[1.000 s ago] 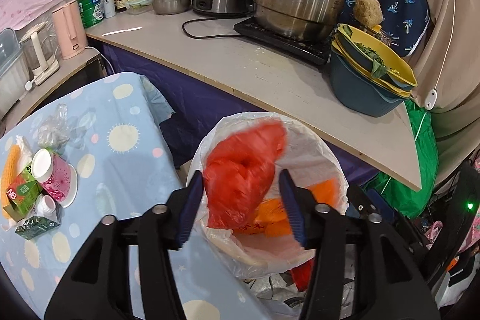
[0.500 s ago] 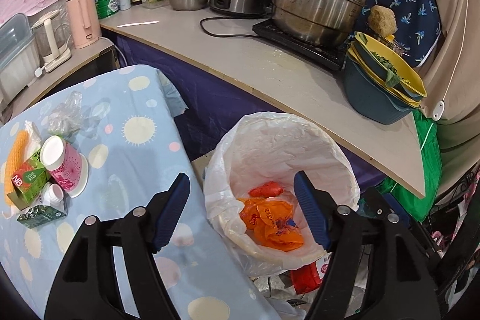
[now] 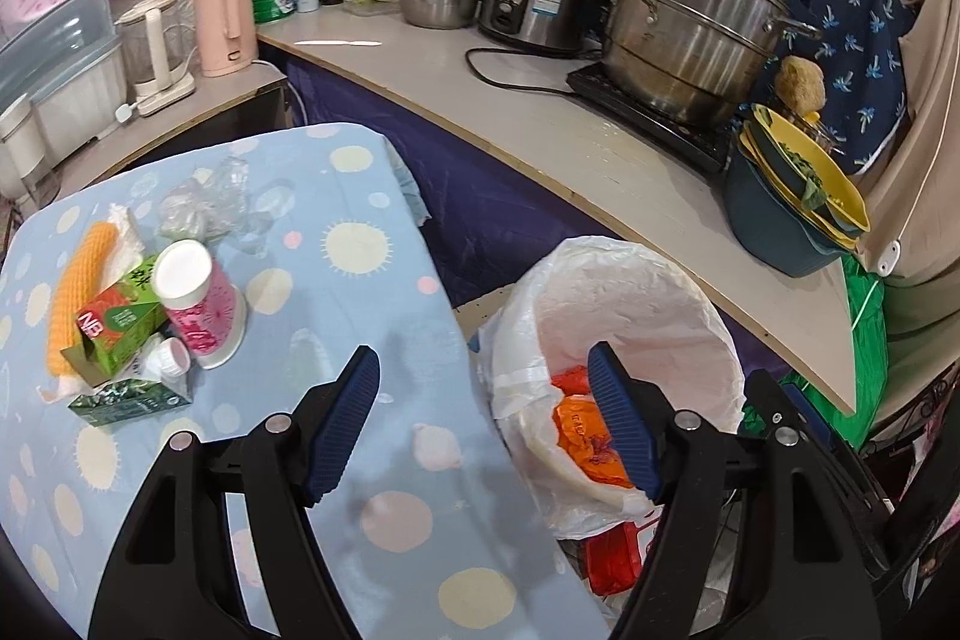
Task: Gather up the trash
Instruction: 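Withdraw both tools from the bin back toward the table, then grasp the orange foam net with the left tool while the right tool grasps the white paper cup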
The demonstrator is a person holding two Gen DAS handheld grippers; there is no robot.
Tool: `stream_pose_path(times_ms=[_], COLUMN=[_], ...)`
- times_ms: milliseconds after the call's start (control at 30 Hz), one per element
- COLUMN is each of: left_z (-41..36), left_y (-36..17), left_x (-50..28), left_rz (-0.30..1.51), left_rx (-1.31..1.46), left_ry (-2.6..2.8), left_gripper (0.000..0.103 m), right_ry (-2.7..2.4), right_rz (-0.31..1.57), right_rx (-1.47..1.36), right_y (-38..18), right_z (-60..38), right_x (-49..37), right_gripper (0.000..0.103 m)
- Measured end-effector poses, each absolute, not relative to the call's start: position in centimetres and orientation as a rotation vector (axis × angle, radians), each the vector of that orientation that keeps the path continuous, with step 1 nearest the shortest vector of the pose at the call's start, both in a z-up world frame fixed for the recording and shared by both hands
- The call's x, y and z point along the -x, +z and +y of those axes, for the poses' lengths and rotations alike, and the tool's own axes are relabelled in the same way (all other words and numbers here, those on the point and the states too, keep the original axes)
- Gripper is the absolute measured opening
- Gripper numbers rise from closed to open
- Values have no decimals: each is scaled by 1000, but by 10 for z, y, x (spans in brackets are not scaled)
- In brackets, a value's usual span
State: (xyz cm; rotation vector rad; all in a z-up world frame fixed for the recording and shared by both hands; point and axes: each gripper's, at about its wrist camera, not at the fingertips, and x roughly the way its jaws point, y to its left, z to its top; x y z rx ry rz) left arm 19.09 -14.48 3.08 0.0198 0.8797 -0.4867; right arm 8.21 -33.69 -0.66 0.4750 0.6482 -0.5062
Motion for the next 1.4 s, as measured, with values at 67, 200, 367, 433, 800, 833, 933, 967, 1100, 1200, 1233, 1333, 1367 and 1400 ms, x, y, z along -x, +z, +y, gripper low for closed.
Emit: stream_pose_path(times_ms=[67, 200, 367, 433, 800, 833, 933, 967, 1100, 1200, 1233, 1333, 1367, 1400], left_z=[-135, -114, -85, -72, -4, 2, 20, 26, 52, 70, 76, 91, 98, 103], left_y=[32, 33, 31, 30, 20, 19, 13, 11, 2, -4, -7, -13, -15, -16], left_x=[-192, -193, -197, -199, -209, -210, -214, -215, -220, -224, -226, -231, -234, -236], left_rz=[878, 875, 877, 878, 891, 894, 904, 908, 921, 933, 936, 948, 952, 954], left_rx=[-12, 2, 22, 34, 105, 112, 136, 143, 173, 191, 196, 215, 223, 229], left_ry=[-473, -442, -392, -371, -282, -274, -249, -240, -199, -170, -160, -134, -123, -117], left_gripper=[68, 68, 69, 71, 72, 72, 72, 74, 78, 78, 78, 78, 78, 78], right_ry=[-495, -466, -427, -408, -319, -310, -286, -279, -251, -232, -224, -204, -197, -189], right_rz=[648, 648, 653, 660, 696, 701, 715, 720, 733, 743, 748, 761, 766, 771], right_rx=[-468, -450, -429, -416, -342, -335, -312, -304, -278, -263, -259, -244, -239, -234], right_y=[-4, 0, 3, 3, 2, 1, -1, -2, -6, -9, -11, -16, -18, -20], right_z=[-329, -311, -286, -275, -211, -205, -187, -182, -160, -146, -141, -129, -125, -121], right_x=[-85, -92, -103, -108, -135, -138, -146, -149, -161, -171, -174, -184, -188, -192], right_gripper=[41, 44, 48, 49, 51, 51, 51, 52, 56, 56, 56, 56, 57, 56])
